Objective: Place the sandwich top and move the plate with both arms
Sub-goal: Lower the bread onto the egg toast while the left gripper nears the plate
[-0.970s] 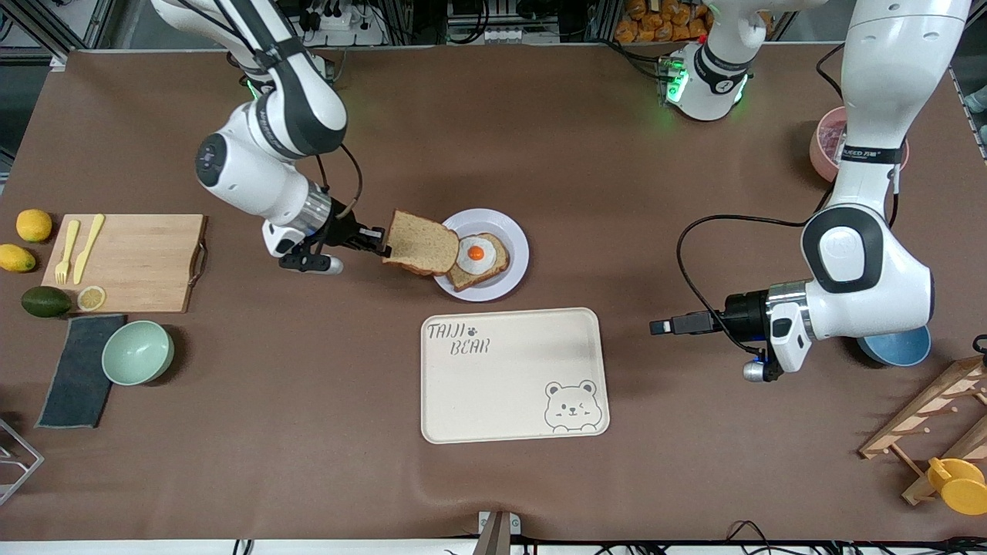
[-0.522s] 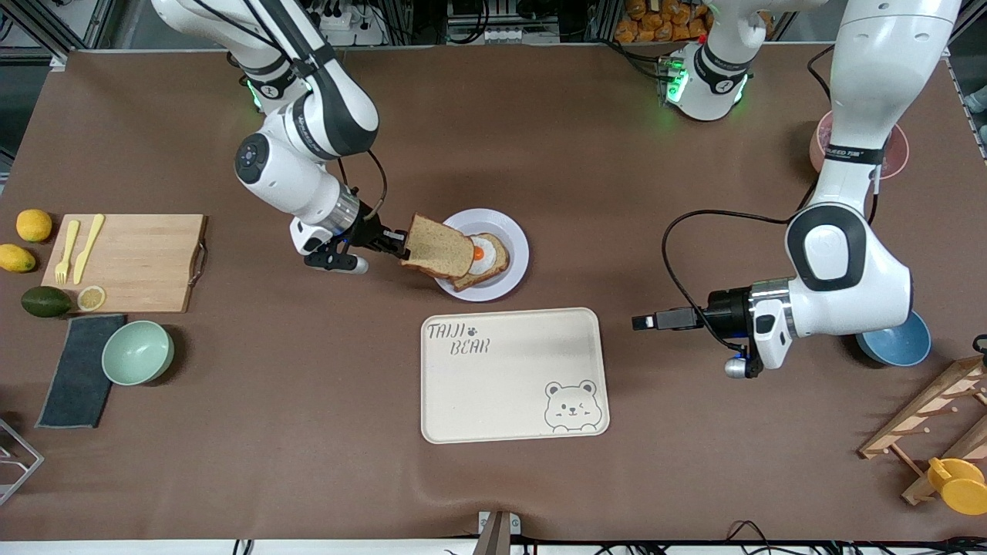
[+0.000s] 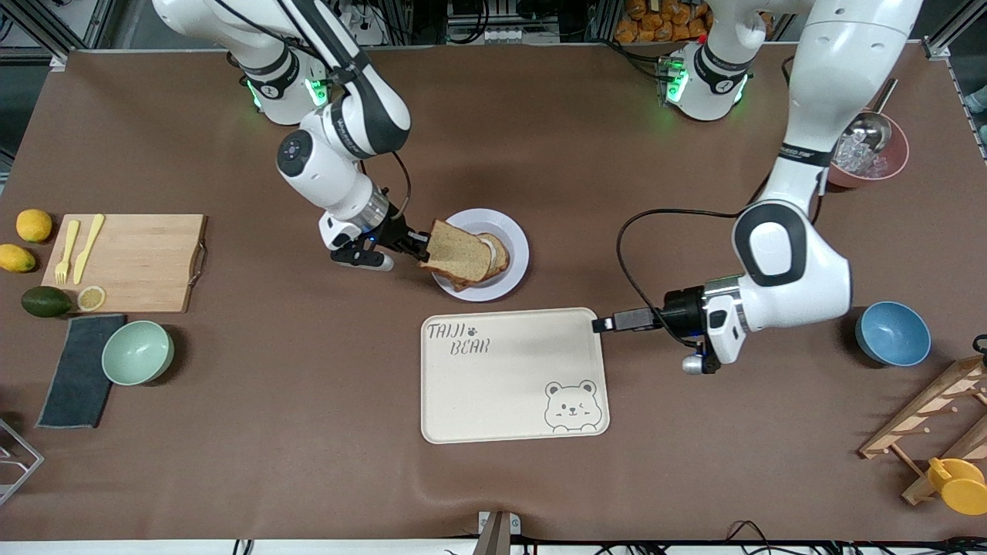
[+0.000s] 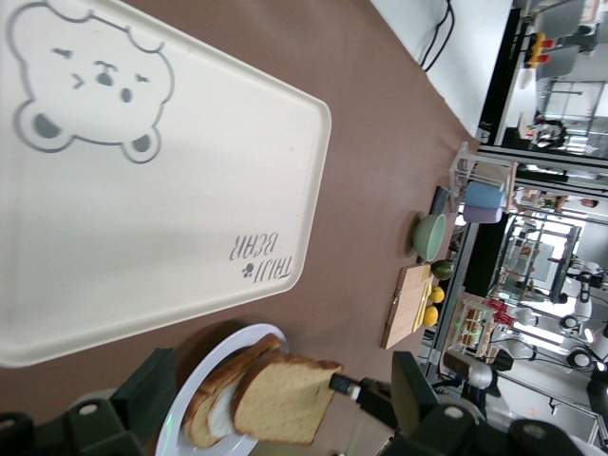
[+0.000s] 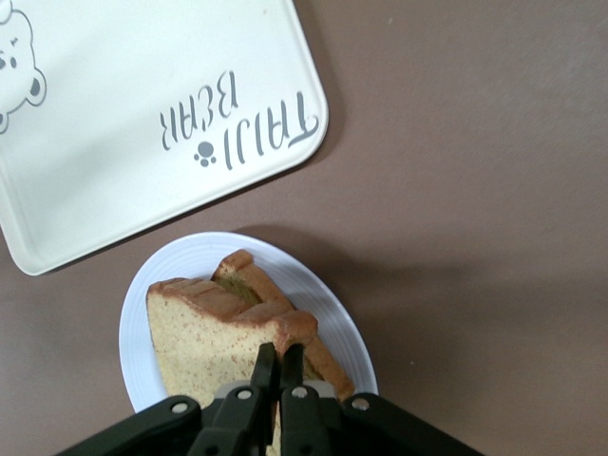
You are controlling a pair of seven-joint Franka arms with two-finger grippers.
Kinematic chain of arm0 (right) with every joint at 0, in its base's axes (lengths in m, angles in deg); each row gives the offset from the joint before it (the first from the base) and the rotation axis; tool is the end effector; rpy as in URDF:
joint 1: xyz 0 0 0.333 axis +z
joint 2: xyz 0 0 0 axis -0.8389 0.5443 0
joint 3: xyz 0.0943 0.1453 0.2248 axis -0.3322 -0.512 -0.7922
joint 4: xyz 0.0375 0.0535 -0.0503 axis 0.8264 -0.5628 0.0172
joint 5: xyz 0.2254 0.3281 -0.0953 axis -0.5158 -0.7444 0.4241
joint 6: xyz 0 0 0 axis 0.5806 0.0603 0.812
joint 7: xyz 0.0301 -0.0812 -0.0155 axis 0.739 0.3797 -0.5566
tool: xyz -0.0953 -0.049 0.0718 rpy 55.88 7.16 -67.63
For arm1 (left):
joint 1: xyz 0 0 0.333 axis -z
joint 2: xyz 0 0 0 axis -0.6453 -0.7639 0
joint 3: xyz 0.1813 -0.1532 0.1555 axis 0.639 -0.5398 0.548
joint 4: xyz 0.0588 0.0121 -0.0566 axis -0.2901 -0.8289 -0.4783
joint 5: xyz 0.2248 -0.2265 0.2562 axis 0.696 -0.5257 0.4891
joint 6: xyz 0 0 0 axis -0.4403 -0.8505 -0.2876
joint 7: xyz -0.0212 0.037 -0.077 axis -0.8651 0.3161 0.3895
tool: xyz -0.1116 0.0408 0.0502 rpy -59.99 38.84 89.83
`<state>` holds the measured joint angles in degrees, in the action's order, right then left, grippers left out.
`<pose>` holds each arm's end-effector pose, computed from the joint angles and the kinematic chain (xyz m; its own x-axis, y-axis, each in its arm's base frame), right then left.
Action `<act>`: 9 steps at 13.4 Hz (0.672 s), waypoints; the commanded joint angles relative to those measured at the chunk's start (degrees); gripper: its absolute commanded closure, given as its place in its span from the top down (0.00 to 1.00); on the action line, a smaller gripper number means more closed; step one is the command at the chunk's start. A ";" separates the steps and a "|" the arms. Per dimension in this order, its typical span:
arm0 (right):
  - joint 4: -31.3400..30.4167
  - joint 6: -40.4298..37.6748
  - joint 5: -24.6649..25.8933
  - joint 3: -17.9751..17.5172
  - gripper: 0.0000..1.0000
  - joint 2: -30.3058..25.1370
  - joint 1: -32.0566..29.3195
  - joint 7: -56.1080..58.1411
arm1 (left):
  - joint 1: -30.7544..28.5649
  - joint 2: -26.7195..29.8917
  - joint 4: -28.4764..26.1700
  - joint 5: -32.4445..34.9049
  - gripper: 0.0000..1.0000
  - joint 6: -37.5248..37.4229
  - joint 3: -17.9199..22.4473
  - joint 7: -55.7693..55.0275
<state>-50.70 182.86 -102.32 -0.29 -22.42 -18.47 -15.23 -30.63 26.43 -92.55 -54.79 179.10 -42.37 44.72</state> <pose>0.4655 0.3287 0.2040 0.9595 -0.2812 -0.0151 -0.2643 -0.8810 -0.3924 0.6426 -0.2451 0.2577 0.9794 0.1336 -0.1512 0.1988 -0.5127 0.8352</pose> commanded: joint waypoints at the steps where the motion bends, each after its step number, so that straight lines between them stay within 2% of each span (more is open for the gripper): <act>1: 0.23 1.21 -2.40 0.61 0.00 0.72 2.22 -0.94 | 2.91 -1.56 -0.15 -7.04 1.00 3.31 -0.24 5.51; 3: 0.23 2.17 -4.42 0.61 0.00 0.81 3.54 -0.94 | 3.01 -1.74 -0.50 -7.68 1.00 3.23 -0.24 5.87; 7: 0.23 2.53 -4.51 0.61 0.00 1.33 4.25 -0.94 | 3.45 -2.88 -0.50 -7.94 1.00 3.31 -0.24 7.10; 8: 0.32 2.44 -4.51 0.61 0.05 1.33 4.08 -0.94 | 3.53 -2.97 -0.33 -7.86 1.00 3.31 -0.24 7.28; 9: 0.32 2.44 -4.51 0.61 0.23 1.51 4.08 -0.94 | 3.45 -2.97 -0.15 -7.86 1.00 3.31 -0.24 7.28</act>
<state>-50.69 184.68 -105.45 -0.22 -21.28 -15.18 -15.71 -27.42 23.74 -92.86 -61.01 181.76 -42.57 50.10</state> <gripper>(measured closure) 0.952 0.000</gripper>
